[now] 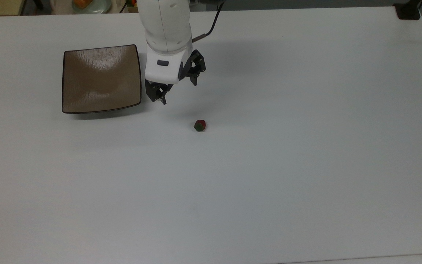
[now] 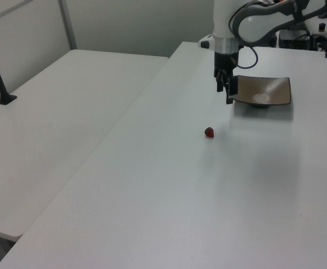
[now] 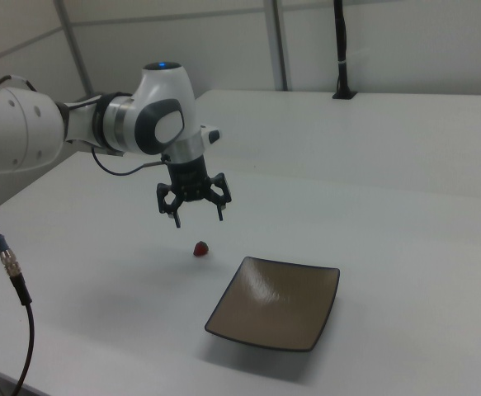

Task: Strawberries on a ceramic plate
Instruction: 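Lower the open gripper onto the strawberry and close it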

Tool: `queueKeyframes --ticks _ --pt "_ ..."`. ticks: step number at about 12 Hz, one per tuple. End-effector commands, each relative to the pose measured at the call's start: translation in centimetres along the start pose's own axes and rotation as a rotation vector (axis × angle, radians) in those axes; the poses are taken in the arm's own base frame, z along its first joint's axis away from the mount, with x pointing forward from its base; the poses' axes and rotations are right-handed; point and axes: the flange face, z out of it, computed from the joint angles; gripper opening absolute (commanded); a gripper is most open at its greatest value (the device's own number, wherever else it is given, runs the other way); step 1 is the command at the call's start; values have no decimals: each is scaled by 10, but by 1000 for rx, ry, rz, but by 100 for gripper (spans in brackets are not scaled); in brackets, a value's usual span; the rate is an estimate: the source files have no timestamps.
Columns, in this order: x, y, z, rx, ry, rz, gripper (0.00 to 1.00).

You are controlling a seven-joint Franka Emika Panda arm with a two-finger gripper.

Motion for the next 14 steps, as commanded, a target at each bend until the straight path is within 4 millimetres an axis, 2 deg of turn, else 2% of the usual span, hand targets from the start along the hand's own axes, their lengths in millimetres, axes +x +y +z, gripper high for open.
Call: queueKeyframes --ticks 1,6,9,11,12,14 --pt "13 -2 24 -17 27 -34 100" --pt "32 -8 63 -29 54 -58 100" --pt "37 -11 76 -27 55 -64 100" --pt "43 -21 85 -26 55 -82 96" --pt "43 -22 93 -24 51 -84 88" --pt "44 -23 105 -25 46 -85 81"
